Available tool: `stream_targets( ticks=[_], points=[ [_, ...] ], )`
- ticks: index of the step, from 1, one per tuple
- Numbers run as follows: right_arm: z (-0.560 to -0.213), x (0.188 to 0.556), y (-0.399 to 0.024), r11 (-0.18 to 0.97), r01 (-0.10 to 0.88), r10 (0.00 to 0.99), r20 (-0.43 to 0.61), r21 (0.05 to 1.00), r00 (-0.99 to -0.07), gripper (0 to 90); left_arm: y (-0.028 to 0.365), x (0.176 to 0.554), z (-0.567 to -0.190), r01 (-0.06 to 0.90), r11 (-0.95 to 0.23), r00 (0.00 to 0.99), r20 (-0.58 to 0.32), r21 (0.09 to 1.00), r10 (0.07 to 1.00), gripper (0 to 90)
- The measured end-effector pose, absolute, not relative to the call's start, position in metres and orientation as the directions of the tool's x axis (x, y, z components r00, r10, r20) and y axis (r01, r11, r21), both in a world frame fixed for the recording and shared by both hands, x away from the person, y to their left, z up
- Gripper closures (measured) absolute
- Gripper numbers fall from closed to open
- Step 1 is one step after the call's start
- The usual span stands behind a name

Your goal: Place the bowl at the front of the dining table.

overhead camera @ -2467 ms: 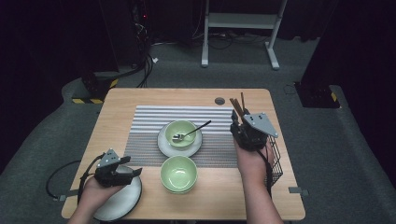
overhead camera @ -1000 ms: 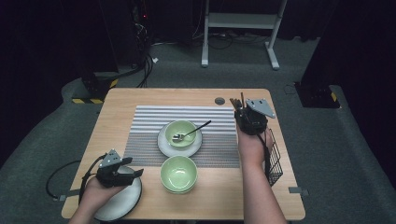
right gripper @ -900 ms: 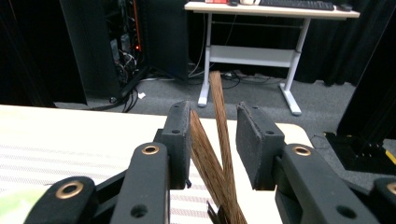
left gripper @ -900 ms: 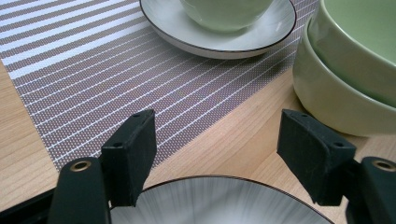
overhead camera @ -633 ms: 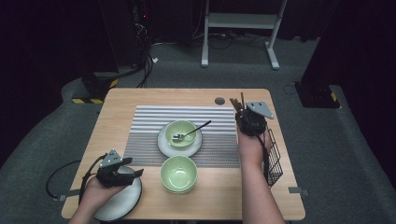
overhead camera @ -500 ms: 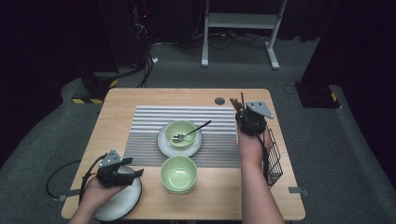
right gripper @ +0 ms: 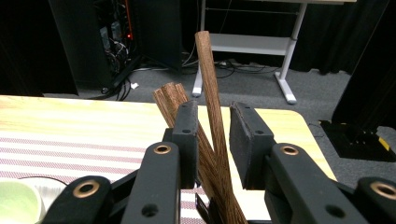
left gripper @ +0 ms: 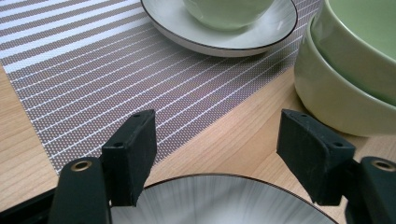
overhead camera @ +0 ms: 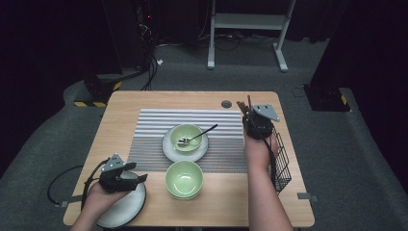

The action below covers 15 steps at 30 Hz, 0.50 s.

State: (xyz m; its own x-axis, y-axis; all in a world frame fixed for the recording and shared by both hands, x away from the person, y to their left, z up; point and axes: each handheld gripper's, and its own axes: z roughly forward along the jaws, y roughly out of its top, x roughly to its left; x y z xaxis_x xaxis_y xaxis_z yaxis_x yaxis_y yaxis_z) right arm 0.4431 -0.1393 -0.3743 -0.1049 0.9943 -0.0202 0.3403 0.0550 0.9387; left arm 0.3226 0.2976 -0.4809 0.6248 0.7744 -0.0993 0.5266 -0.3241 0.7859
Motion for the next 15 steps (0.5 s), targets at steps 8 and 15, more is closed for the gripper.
stream_targets(
  ticks=[8,15],
  points=[
    [-0.376,0.442,-0.137,0.076,0.344,0.994,-0.044,0.936,-0.101,79.8,0.298,0.322,-0.480,0.525,-0.322,0.625,-0.099,0.788,0.775,28.8],
    [-0.372,0.433,-0.138,0.094,0.328,0.992,-0.061,0.940,-0.109,80.8,0.297,0.322,-0.479,0.522,-0.325,0.627,-0.096,0.789,0.773,28.8]
  ],
)
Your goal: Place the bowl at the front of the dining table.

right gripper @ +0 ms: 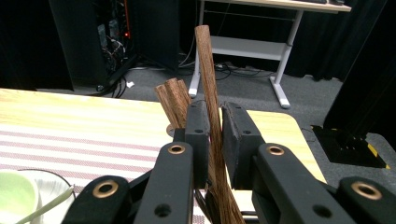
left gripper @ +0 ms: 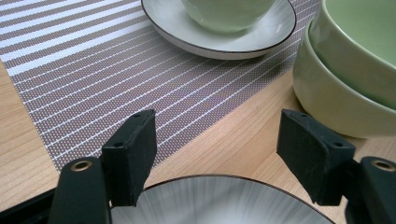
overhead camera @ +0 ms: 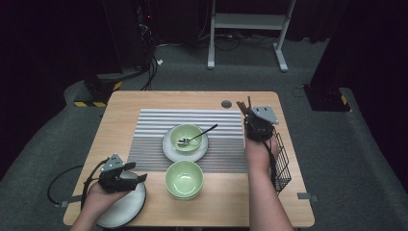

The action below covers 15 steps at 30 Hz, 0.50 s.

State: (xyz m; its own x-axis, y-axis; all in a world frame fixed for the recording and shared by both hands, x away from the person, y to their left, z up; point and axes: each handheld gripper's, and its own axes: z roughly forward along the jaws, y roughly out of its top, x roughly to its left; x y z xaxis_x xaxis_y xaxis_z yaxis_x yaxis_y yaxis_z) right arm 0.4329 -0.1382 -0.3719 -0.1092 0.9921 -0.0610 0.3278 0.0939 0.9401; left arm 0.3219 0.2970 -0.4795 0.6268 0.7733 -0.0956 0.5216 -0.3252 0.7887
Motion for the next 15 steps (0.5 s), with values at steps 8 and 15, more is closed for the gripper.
stream_targets(
  ticks=[8,15],
  points=[
    [-0.367,0.414,-0.139,0.109,0.301,0.989,-0.074,0.947,-0.126,81.0,0.296,0.322,-0.481,0.528,-0.327,0.626,-0.098,0.784,0.773,28.8],
    [-0.365,0.396,-0.140,0.117,0.276,0.988,-0.083,0.954,-0.132,81.0,0.296,0.323,-0.482,0.530,-0.333,0.625,-0.094,0.780,0.775,28.8]
  ],
)
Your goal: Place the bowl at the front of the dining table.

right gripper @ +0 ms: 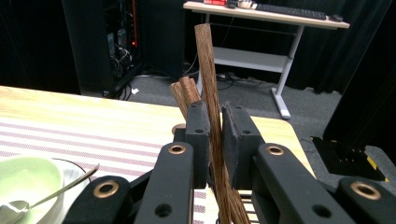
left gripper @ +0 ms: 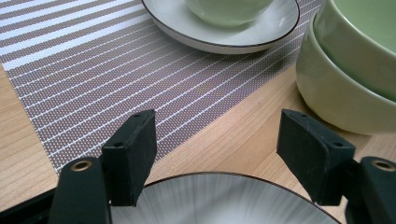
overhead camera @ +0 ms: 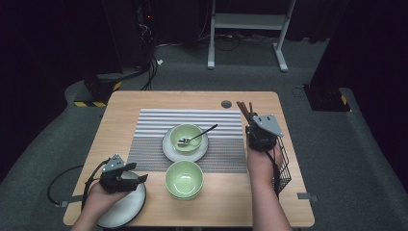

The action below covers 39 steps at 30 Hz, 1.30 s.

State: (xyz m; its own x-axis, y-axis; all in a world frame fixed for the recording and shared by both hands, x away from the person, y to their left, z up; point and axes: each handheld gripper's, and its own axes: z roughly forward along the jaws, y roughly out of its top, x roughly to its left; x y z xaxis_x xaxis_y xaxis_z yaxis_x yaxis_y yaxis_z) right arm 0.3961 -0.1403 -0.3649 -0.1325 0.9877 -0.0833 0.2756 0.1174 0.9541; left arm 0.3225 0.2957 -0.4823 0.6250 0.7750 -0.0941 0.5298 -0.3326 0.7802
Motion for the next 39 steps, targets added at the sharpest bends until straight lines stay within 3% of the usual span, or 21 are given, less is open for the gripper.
stream_targets(
  ticks=[39],
  points=[
    [-0.346,0.373,-0.148,0.119,0.144,0.987,-0.102,0.982,-0.123,83.8,0.292,0.322,-0.482,0.521,-0.340,0.634,-0.089,0.783,0.768,28.6]
  ],
)
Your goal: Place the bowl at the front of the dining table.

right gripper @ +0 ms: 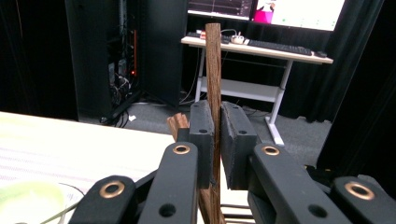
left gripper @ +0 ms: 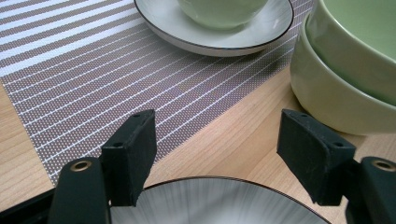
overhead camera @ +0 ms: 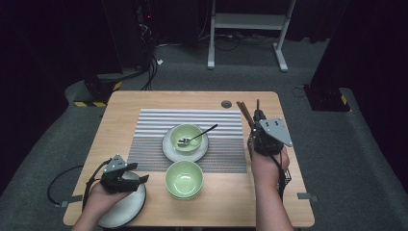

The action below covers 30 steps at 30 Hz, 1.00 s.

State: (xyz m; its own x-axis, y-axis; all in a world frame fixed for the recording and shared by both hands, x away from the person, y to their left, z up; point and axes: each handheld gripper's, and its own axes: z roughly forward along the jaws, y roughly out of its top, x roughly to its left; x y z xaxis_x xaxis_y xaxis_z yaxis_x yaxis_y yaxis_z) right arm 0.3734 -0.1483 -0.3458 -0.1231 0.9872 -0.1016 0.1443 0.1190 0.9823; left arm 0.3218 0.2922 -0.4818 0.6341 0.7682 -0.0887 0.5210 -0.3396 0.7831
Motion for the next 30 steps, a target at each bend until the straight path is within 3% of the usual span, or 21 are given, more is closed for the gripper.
stream_targets(
  ticks=[30],
  points=[
    [-0.321,0.366,-0.153,0.098,0.049,0.990,-0.093,0.994,-0.102,84.2,0.299,0.321,-0.479,0.514,-0.318,0.623,-0.092,0.797,0.777,28.6]
  ],
)
